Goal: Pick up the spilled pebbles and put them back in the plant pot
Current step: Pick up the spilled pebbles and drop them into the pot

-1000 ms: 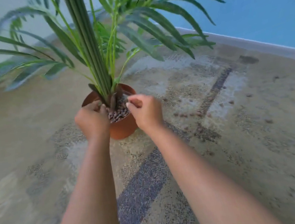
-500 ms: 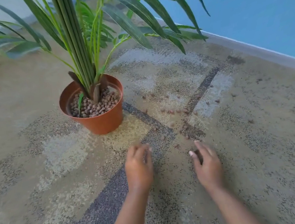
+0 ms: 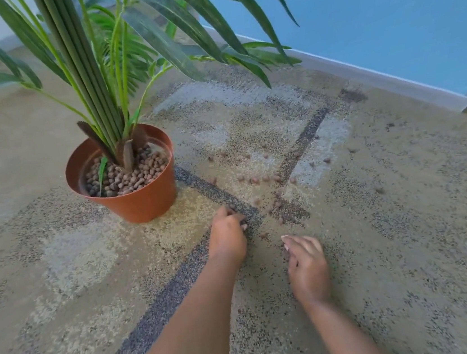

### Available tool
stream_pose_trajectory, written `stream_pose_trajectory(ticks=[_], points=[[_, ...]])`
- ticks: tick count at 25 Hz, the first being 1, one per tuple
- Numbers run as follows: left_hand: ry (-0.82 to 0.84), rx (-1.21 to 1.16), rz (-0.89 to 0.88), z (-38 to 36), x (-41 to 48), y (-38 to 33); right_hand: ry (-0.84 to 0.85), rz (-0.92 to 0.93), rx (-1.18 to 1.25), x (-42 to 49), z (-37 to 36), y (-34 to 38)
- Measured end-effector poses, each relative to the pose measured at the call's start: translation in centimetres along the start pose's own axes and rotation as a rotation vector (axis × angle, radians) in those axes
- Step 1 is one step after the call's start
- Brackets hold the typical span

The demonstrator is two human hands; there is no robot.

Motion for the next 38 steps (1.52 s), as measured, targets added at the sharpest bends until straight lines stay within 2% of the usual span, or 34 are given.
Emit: stream_pose_trajectory(ticks=[3,5,8,10,12,15,19,21,24,28,30,32,35,36,38], points=[[-0.093,-0.007,-0.009,0.6,-0.8,0.0,-0.009,-0.005,0.017,0.1,0.5,0.5],[-0.232,-0.058,0.008,1.4,-1.7,0.2,-0.027,-0.016,0.077,0.8,0.6,1.4],[-0.389,-0.093,0.042,2.9,-1.5,1.1,0.062,0.021,0.145,2.5,-1.0,3.7],[-0.339,-0.039,0.058,3.2,-0.3,1.4,0.229,0.009,0.116,3.0,-2.9,4.3],[-0.25,0.043,0.032,2.8,0.8,0.9,0.304,0.035,0.054,3.0,-4.2,4.0],[-0.194,0.102,-0.051,1.8,2.2,-0.1,0.236,-0.066,0.062,2.8,-3.4,4.0],[-0.141,0.231,-0.081,0.9,3.0,-0.1,0.016,-0.063,0.159,3.2,-0.3,4.3],[-0.118,0.274,-0.097,0.6,2.8,-0.1,-0.078,-0.195,0.229,4.2,1.3,2.6],[-0.184,0.18,-0.038,1.3,1.9,0.3,-0.047,-0.321,0.23,5.8,1.6,0.4],[-0.37,-0.151,0.138,4.2,-2.0,1.8,0.193,-0.217,0.083,7.2,-0.5,0.3],[-0.496,-0.255,0.211,7.1,-3.7,2.0,0.258,-0.177,-0.003,7.6,-0.9,1.2],[-0.689,-0.318,0.225,11.9,-4.6,1.9,0.228,-0.121,0.022,7.8,-0.4,4.6],[-0.962,-0.278,0.199,20.4,-4.4,1.7,0.089,0.094,0.304,9.3,0.9,15.1],[-0.994,-0.241,0.205,22.6,-3.7,2.0,0.078,0.159,0.383,10.3,1.0,18.9],[-0.919,-0.146,0.299,25.0,-1.3,4.0,0.073,0.223,0.442,12.5,-0.4,24.3]])
Point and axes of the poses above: each hand's wrist, its own x-axis towards the middle knuckle, its own z-axis out of the back of the hand, y = z × x, the point moved 5 cm from there along x, towards the middle knuckle, and after that the axes turned 3 degrees about x, right-handed, at the moved point
